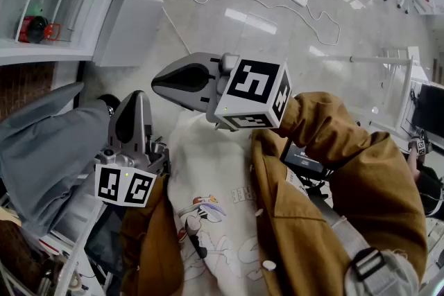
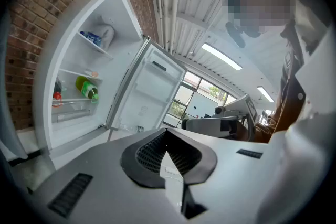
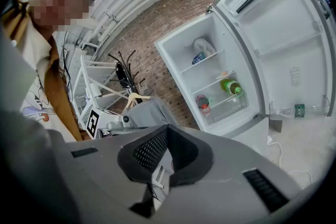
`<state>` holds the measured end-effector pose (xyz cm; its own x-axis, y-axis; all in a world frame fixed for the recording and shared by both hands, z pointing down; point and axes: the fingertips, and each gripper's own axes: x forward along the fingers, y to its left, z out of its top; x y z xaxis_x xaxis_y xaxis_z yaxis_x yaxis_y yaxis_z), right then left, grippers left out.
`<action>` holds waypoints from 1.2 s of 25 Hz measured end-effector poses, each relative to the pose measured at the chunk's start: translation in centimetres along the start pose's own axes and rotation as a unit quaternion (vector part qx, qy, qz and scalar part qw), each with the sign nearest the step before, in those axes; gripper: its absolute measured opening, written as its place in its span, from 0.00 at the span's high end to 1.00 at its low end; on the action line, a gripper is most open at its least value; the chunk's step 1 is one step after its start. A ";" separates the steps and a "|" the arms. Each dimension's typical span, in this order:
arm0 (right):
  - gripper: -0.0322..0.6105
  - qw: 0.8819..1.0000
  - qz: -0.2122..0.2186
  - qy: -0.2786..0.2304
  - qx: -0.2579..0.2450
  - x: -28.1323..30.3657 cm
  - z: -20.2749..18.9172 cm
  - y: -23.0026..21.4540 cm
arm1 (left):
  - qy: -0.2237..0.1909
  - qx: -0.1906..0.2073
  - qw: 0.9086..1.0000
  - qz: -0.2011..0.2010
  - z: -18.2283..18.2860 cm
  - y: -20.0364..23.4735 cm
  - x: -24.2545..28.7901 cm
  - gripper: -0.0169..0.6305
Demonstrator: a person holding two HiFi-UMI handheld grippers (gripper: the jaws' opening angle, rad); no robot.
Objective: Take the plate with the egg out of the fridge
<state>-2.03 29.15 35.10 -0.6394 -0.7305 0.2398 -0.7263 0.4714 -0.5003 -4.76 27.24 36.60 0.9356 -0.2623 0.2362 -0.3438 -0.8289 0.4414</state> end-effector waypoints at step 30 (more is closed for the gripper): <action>0.94 0.999 0.048 0.002 -0.008 -2.5 -1.1 1.2 | 0.004 0.000 1.000 -0.005 -1.5 -3.0 2.4 0.96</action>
<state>-1.61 32.07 34.81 -0.7077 -0.6794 0.1937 -0.6646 0.5472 -0.5087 -1.64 29.83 37.11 0.9382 -0.2501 0.2393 -0.3348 -0.8315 0.4434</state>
